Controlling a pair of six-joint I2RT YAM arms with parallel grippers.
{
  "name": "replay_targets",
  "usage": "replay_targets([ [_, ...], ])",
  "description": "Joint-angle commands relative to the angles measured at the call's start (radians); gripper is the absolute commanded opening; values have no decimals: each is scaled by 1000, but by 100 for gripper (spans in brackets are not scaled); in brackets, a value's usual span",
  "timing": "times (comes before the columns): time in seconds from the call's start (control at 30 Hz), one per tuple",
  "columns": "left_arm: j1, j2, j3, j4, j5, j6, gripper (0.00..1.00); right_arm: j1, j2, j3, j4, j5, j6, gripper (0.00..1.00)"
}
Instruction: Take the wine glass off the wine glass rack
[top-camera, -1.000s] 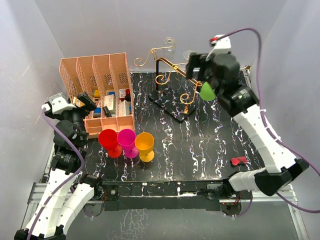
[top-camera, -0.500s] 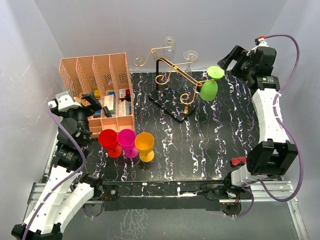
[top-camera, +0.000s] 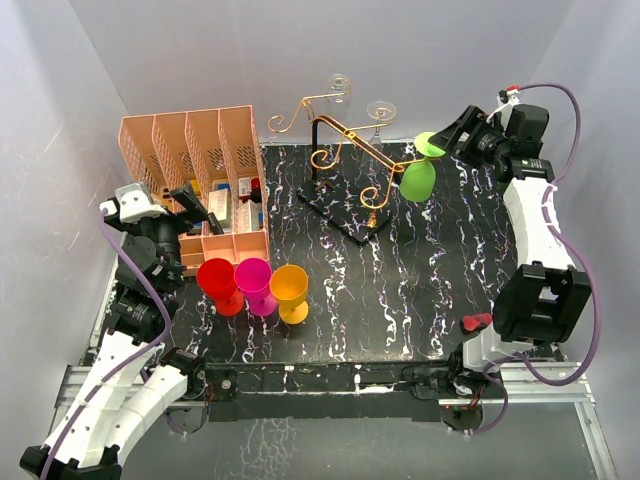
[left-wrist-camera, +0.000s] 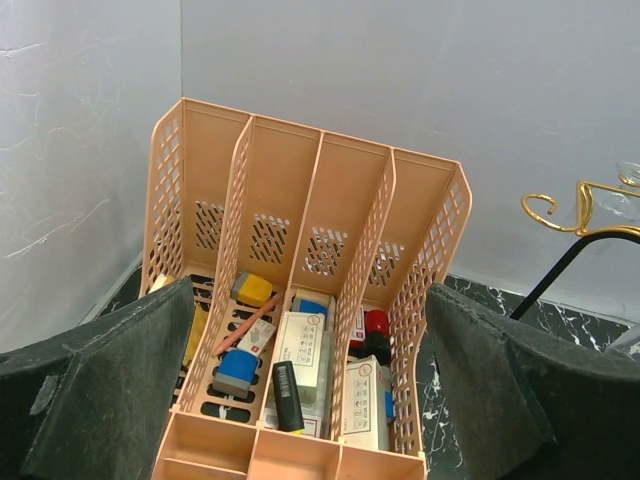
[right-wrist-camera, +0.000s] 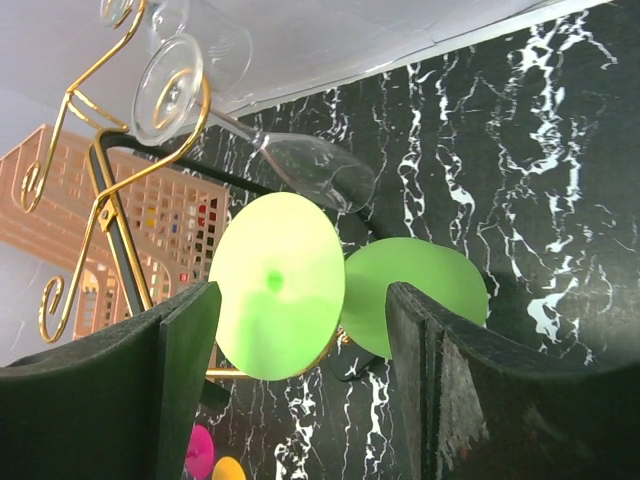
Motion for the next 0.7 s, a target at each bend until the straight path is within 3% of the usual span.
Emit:
replay_targets([
  [0.0, -7, -9, -9, 33, 7, 7, 97, -1, 22, 19, 97, -99, -2, 70],
  [0.67, -8, -7, -5, 29, 16, 4, 97, -1, 59, 42, 101, -79, -52, 55],
])
